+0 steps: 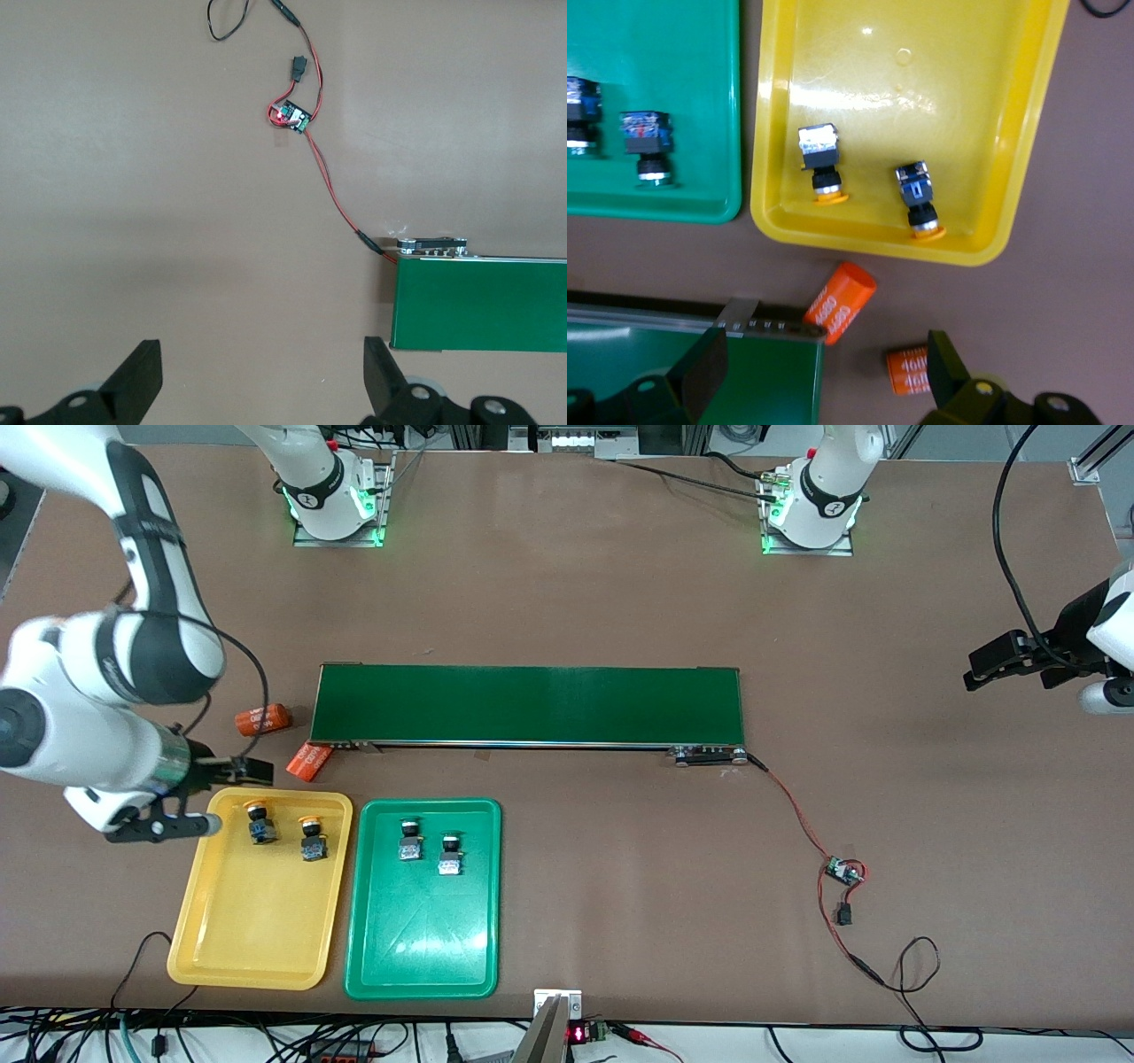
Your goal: Sort buttons by color to trays
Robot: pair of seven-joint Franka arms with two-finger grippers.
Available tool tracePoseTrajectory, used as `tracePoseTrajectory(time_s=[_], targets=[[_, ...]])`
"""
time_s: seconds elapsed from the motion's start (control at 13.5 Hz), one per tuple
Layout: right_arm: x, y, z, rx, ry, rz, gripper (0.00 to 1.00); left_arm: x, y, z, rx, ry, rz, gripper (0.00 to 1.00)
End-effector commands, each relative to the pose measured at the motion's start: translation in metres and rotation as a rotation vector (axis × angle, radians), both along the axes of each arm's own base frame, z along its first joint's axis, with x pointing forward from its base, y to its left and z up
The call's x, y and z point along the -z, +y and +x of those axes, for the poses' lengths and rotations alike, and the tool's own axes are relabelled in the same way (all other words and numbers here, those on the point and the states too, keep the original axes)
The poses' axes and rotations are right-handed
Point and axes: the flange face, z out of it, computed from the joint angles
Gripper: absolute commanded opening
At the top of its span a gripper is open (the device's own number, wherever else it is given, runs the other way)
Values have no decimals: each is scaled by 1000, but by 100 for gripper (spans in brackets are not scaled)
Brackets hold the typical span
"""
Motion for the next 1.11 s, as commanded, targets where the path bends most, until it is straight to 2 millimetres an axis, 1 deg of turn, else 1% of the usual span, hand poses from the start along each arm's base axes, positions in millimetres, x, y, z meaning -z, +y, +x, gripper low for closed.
tracePoseTrajectory(time_s=[0.0,0.22,0.37,0.44,0.52,0.59,0.67,0.89,1.04], targets=[[-56,3,-31,-3,34,-4,100,-2,1,-9,4,11,14,100],[-109,-16,-68,28,35,-33,100,-2,1,-9,4,11,12,100],[-129,-30,-84,39,57,-41,100,-3,2,-9,3,10,14,100],[-136,-31,-93,43,65,-45,100,-3,2,-9,3,10,14,100],[-137,-33,-101,44,74,-47,100,-4,2,-9,3,8,14,100],[-132,-34,-115,48,105,-51,100,-4,2,-9,3,6,14,100],[-132,-34,-126,52,105,-54,100,-5,2,-9,4,5,14,100],[-131,-34,-126,51,102,-54,100,-5,4,-9,0,5,14,100],[-127,-33,-131,50,112,-53,100,-5,4,-9,1,3,14,100]])
